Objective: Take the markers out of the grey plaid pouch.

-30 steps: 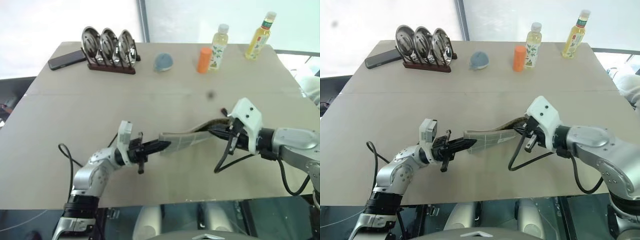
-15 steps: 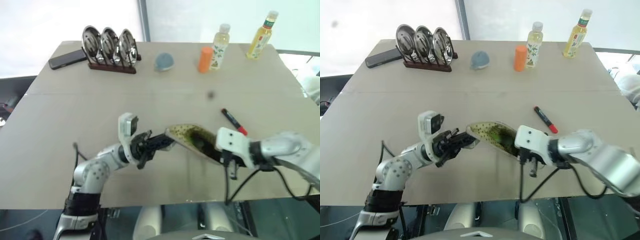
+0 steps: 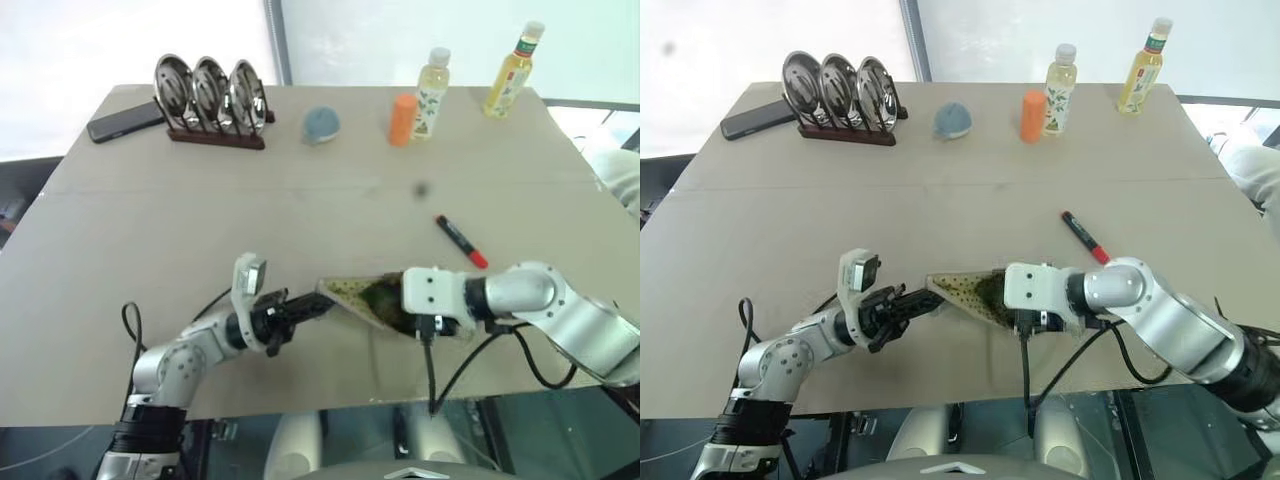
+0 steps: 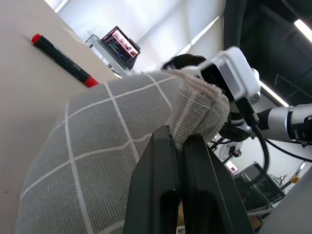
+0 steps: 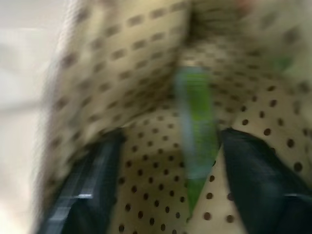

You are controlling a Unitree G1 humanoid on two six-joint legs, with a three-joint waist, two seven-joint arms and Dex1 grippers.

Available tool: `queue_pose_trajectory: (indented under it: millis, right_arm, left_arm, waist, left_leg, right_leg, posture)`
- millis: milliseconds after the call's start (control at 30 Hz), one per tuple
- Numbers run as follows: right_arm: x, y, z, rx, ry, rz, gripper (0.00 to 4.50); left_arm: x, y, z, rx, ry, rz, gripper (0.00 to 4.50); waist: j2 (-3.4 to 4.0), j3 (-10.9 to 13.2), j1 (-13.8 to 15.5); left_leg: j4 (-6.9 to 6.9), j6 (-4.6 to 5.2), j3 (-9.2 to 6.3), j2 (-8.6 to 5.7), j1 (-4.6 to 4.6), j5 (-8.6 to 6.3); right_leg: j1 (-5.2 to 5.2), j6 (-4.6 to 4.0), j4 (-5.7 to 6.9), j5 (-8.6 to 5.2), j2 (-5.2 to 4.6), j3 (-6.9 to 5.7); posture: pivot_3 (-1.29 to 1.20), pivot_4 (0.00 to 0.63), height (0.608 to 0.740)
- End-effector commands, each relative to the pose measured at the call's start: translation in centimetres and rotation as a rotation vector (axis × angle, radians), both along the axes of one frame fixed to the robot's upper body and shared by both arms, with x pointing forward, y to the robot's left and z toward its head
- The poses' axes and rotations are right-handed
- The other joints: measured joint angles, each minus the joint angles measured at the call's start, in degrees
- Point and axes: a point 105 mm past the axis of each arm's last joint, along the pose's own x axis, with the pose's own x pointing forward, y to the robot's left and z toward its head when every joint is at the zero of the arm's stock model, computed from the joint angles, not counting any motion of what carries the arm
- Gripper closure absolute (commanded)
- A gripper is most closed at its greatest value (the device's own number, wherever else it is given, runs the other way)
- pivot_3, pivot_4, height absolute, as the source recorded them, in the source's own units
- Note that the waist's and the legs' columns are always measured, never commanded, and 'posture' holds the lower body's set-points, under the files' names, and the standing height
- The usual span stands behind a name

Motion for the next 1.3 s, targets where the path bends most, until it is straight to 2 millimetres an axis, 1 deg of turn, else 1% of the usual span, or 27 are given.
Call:
queue_pose_trajectory:
  millis: [33, 167, 267, 433, 533, 567, 600, 633, 700, 733, 767, 867, 933, 1067, 1133, 1300]
  right_arm:
    - [0.5, 0.7, -0.1, -0.033, -0.061, 0.068, 0.62]
    - [1.7, 2.3, -0.6, -0.051, -0.088, 0.119, 0.62]
    - [3.3, 3.6, -1.2, -0.043, -0.128, 0.112, 0.62]
    - [5.6, 4.2, -3.0, -0.072, -0.204, 0.041, 0.62]
    - [6.2, 4.1, -4.3, -0.073, -0.213, -0.008, 1.41]
    - [6.2, 3.9, -4.4, -0.066, -0.211, -0.023, 1.65]
    - [6.2, 3.8, -4.4, -0.05, -0.206, -0.037, 2.23]
    - [6.2, 3.7, -4.3, -0.039, -0.204, -0.046, 2.55]
    - [6.1, 3.3, -3.2, -0.01, -0.224, -0.067, 3.41]
    - [6.0, 3.1, -2.4, 0.027, -0.22, -0.082, 3.78]
    - [5.5, 2.9, -1.2, 0.076, -0.216, -0.089, 4.03]
    - [4.2, 2.1, 1.5, 0.18, -0.192, -0.099, 4.09]
    - [3.7, 1.6, 2.4, 0.203, -0.174, -0.101, 4.09]
    - [2.5, 0.4, 4.8, 0.301, -0.137, -0.122, 4.09]
    - [2.2, 0.0, 5.3, 0.33, -0.126, -0.134, 4.09]
    - [1.7, -0.5, 5.7, 0.373, -0.103, -0.155, 4.09]
  left_arm:
    - [0.3, 0.6, 0.4, -0.014, -0.035, 0.021, 4.5]
    - [0.4, 0.3, 0.9, -0.024, -0.065, 0.014, 4.5]
    - [0.2, 0.1, 1.1, -0.028, -0.071, -0.004, 4.5]
    - [-0.2, -1.0, 2.3, -0.035, -0.094, -0.027, 4.5]
    - [-0.4, -1.4, 2.8, -0.044, -0.104, -0.03, 4.5]
    - [-0.3, -1.4, 3.0, -0.05, -0.107, -0.023, 4.5]
    - [-0.2, -1.4, 3.1, -0.052, -0.108, -0.015, 4.5]
    - [-0.1, -1.4, 3.1, -0.053, -0.108, -0.009, 4.5]
    - [0.3, -1.0, 2.9, -0.037, -0.119, 0.022, 4.5]
    - [0.6, -0.7, 2.7, -0.018, -0.133, 0.046, 4.5]
    - [1.2, -0.3, 2.3, 0.012, -0.153, 0.084, 4.5]
    - [2.5, 0.6, 1.7, 0.079, -0.225, 0.176, 4.5]
    - [3.0, 1.0, 1.3, 0.095, -0.25, 0.201, 4.5]
    - [3.8, 1.9, 0.2, 0.128, -0.301, 0.249, 4.5]
    - [4.0, 2.0, 0.0, 0.131, -0.318, 0.253, 4.5]
    - [4.3, 2.0, -0.1, 0.122, -0.341, 0.254, 4.5]
  waist:
    - [0.0, 0.0, -0.1]
    - [0.01, 0.0, -0.3]
    - [-0.02, 0.0, -0.3]
    - [-0.03, 0.0, -0.1]
    - [-0.07, -0.1, -0.2]
    - [-0.08, -0.1, -0.2]
    - [-0.07, -0.1, -0.2]
    - [-0.07, -0.1, -0.1]
    - [-0.07, -0.1, -0.1]
    - [-0.08, -0.1, -0.1]
    - [-0.08, -0.1, 0.0]
    - [-0.06, -0.1, 0.8]
    - [-0.03, -0.1, 1.1]
    - [-0.01, 0.0, 1.2]
    - [-0.02, 0.0, 1.2]
    - [-0.02, 0.0, 1.2]
  left_leg:
    - [0.0, 0.0, -0.01, 0.02, 0.0, 0.0]
    - [-0.02, 0.0, -0.01, 0.03, 0.02, 0.0]
    - [-0.01, 0.0, 0.0, 0.02, 0.03, 0.0]
    - [-0.02, 0.0, 0.0, 0.0, -0.02, 0.0]
    - [-0.02, -0.01, 0.01, 0.01, 0.05, 0.01]
    - [-0.02, -0.01, 0.01, 0.01, 0.09, 0.01]
    - [-0.02, -0.01, 0.0, 0.01, 0.17, 0.01]
    - [-0.02, -0.01, 0.0, 0.01, 0.23, 0.01]
    - [-0.01, -0.01, 0.0, 0.01, 0.25, 0.01]
    - [0.0, -0.01, 0.0, 0.01, 0.25, 0.01]
    - [0.0, -0.01, 0.0, 0.01, 0.26, 0.01]
    - [0.0, -0.02, -0.01, 0.0, 0.19, 0.01]
    - [0.0, -0.02, 0.0, -0.01, 0.06, 0.01]
    - [-0.04, -0.02, 0.0, 0.0, 0.07, 0.01]
    - [-0.05, -0.02, -0.01, 0.01, 0.06, 0.01]
    - [-0.04, -0.02, 0.0, 0.0, 0.04, 0.01]
  right_leg:
    - [0.0, 0.0, 0.01, 0.0, 0.01, -0.01]
    - [-0.01, 0.0, 0.05, 0.0, 0.02, -0.01]
    - [0.0, 0.0, 0.06, 0.0, 0.03, 0.0]
    - [0.0, 0.01, 0.08, 0.01, 0.03, 0.0]
    - [0.08, 0.01, 0.12, 0.01, 0.04, 0.0]
    - [0.11, 0.01, 0.13, 0.01, 0.04, 0.0]
    - [0.2, 0.01, 0.14, 0.01, 0.04, -0.01]
    - [0.22, 0.01, 0.14, 0.01, 0.03, -0.01]
    - [0.23, 0.01, 0.14, 0.01, 0.03, -0.01]
    - [0.23, 0.01, 0.14, 0.01, 0.03, 0.0]
    - [0.25, 0.01, 0.14, 0.01, 0.03, 0.0]
    - [0.24, 0.0, 0.09, 0.01, 0.02, -0.02]
    - [0.17, -0.01, 0.07, 0.01, 0.02, -0.01]
    - [0.14, -0.01, 0.06, 0.01, 0.03, -0.04]
    - [0.14, -0.01, 0.06, 0.01, 0.02, -0.04]
    - [0.14, -0.01, 0.03, 0.01, 0.0, -0.04]
  posture:
    - [0.0, 0.15, 0.74]
    - [0.0, 0.15, 0.74]
    - [0.0, 0.15, 0.74]
    - [0.0, 0.15, 0.74]
    - [0.0, 0.15, 0.74]
    - [0.0, 0.15, 0.74]
    - [0.0, 0.15, 0.74]
    - [0.0, 0.15, 0.74]
    - [0.0, 0.15, 0.74]
    - [0.0, 0.15, 0.74]
    - [0.0, 0.15, 0.74]
    - [0.0, 0.15, 0.74]
    - [0.0, 0.15, 0.74]
    - [0.0, 0.15, 0.74]
    - [0.0, 0.15, 0.74]
    - [0.0, 0.15, 0.74]
